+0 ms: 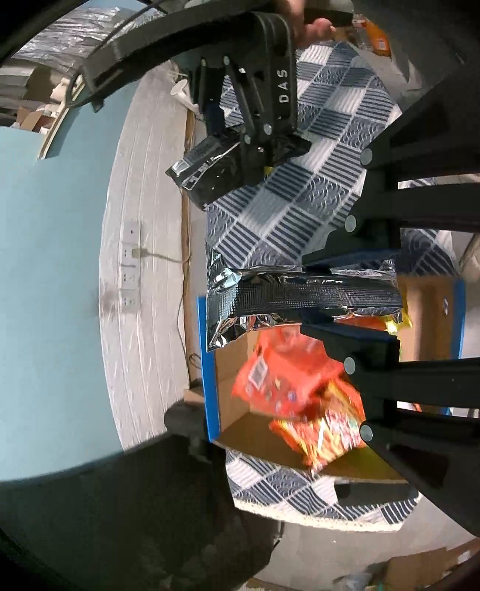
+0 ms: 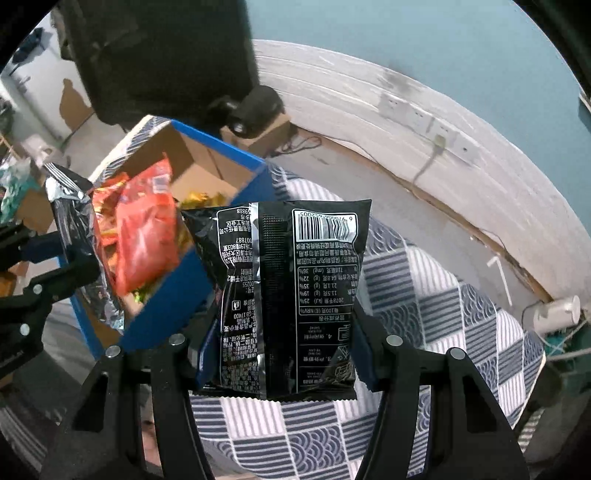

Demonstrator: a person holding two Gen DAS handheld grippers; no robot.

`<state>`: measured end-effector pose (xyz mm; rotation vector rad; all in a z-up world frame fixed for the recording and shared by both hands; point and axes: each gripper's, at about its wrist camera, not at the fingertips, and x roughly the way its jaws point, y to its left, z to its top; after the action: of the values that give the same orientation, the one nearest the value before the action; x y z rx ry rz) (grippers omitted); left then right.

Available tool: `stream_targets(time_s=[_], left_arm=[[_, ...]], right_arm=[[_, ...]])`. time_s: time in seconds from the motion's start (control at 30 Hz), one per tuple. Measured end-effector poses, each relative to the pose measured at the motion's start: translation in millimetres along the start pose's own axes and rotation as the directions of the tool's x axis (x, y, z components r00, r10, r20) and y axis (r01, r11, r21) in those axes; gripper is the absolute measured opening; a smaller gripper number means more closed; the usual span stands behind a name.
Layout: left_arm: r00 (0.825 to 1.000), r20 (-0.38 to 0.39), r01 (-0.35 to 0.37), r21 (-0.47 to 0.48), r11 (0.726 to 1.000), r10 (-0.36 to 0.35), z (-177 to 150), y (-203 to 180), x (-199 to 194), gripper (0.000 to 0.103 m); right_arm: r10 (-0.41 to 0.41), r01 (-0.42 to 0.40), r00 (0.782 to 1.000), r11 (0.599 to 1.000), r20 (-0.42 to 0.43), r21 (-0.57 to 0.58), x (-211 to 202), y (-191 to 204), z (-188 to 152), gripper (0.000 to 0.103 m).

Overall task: Organize snacks
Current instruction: 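Lift the silver bar and black bag and carry both over the box, then open both grippers to drop the silver bar and black bag into the box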

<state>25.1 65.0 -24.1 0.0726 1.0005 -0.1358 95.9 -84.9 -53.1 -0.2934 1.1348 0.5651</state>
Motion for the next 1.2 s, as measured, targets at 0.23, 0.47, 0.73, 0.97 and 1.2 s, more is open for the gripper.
stream_targets(time_s=[0.23, 0.47, 0.73, 0.97, 1.2], left_arm=[[1.000, -0.002, -0.018, -0.063, 0.998, 0.018, -13, 39, 0, 0.029], [0.999, -0.024, -0.039, -0.139, 0.990, 0.036, -32, 75, 11, 0.029], [0.998, -0.055, -0.045, -0.221, 0.974, 0.034, -41, 104, 23, 0.029], [0.998, -0.049, -0.050, -0.211, 0.976, 0.040, -41, 112, 26, 0.030], [0.998, -0.055, -0.053, -0.236, 0.970, 0.041, -40, 118, 22, 0.045]], right_arm=[[0.020, -0.020, 1.000, 0.998, -0.012, -0.056, 15, 38, 26, 0.059], [0.055, -0.057, 0.998, 0.993, -0.026, -0.099, 36, 71, 52, 0.059], [0.069, -0.081, 0.993, 0.989, -0.094, -0.128, 79, 103, 70, 0.059], [0.061, -0.076, 0.992, 0.987, -0.107, -0.142, 99, 118, 83, 0.059], [0.039, -0.057, 0.994, 0.984, -0.106, -0.168, 113, 130, 87, 0.060]])
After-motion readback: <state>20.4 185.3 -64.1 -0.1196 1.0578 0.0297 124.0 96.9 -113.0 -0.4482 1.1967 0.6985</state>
